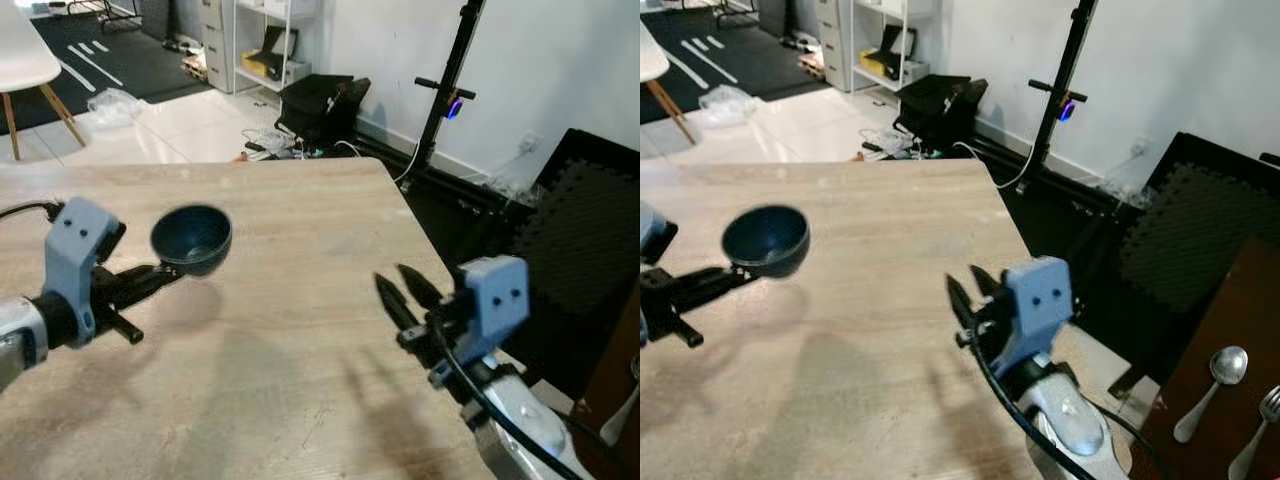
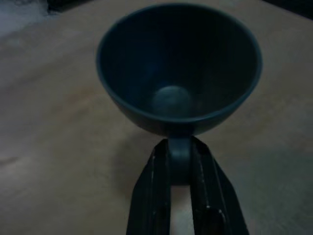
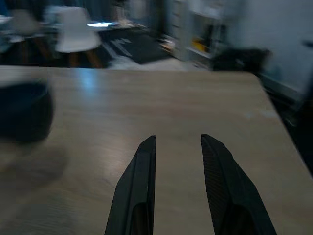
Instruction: Setting the table
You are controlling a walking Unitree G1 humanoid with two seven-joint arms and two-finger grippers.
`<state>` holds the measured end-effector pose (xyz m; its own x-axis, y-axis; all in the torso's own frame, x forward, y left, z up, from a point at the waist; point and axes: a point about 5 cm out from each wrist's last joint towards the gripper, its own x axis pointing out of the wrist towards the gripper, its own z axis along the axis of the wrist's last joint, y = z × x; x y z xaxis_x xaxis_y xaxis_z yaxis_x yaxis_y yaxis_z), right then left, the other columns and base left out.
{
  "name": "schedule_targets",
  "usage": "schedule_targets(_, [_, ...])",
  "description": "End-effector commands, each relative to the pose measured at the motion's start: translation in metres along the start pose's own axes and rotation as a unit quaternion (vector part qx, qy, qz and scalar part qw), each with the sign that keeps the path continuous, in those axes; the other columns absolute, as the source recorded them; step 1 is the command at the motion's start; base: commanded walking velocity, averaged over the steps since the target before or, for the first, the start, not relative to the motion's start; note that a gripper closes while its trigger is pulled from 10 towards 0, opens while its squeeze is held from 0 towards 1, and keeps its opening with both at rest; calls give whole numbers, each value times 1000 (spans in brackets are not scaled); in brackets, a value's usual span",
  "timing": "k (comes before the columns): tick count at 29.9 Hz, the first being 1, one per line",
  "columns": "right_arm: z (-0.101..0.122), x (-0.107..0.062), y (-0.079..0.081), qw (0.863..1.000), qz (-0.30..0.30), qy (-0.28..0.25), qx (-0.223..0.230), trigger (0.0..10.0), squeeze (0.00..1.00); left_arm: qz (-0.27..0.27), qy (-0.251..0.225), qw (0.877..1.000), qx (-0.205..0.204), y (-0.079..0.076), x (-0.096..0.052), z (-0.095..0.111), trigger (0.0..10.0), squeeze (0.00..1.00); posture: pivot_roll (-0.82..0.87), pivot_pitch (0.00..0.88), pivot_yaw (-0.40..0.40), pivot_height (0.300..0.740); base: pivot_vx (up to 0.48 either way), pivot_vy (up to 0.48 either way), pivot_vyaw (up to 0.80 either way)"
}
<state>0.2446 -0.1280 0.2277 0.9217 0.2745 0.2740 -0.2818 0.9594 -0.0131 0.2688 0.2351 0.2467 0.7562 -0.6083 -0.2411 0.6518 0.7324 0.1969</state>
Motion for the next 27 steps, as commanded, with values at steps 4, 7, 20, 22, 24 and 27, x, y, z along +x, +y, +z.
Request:
schedule_targets(4, [-7, -9, -9, 998, -55, 8, 5, 10000, 0, -49, 13, 999, -3, -2, 13, -9, 10000, 0, 88, 92, 48, 740, 0, 0, 0])
schedule_targets(7, [-7, -11, -12, 997, -81, 3, 10, 10000, 0, -42, -19, 999, -11, 0, 28, -4, 10000, 0, 65, 90, 70, 740, 0, 0, 0])
schedule_targets(20, [-12, -1, -19, 986, -164, -4, 19, 10000, 0, 42, -103, 993, -25, -16, 56, 4, 10000, 0, 43, 79, 83, 740, 0, 0, 0])
schedule_targets(22, [-14, -1, -20, 986, -165, -1, 21, 10000, 0, 51, -106, 993, -25, -18, 58, 3, 10000, 0, 44, 77, 79, 740, 0, 0, 0])
schedule_targets(24, [-15, 0, -20, 986, -165, 0, 21, 10000, 0, 54, -109, 992, -30, -19, 59, 3, 10000, 0, 46, 75, 74, 740, 0, 0, 0])
schedule_targets(27, [-15, 3, -21, 986, -163, 0, 19, 10000, 0, 67, -113, 991, -34, -21, 61, 2, 10000, 0, 48, 69, 65, 740, 0, 0, 0])
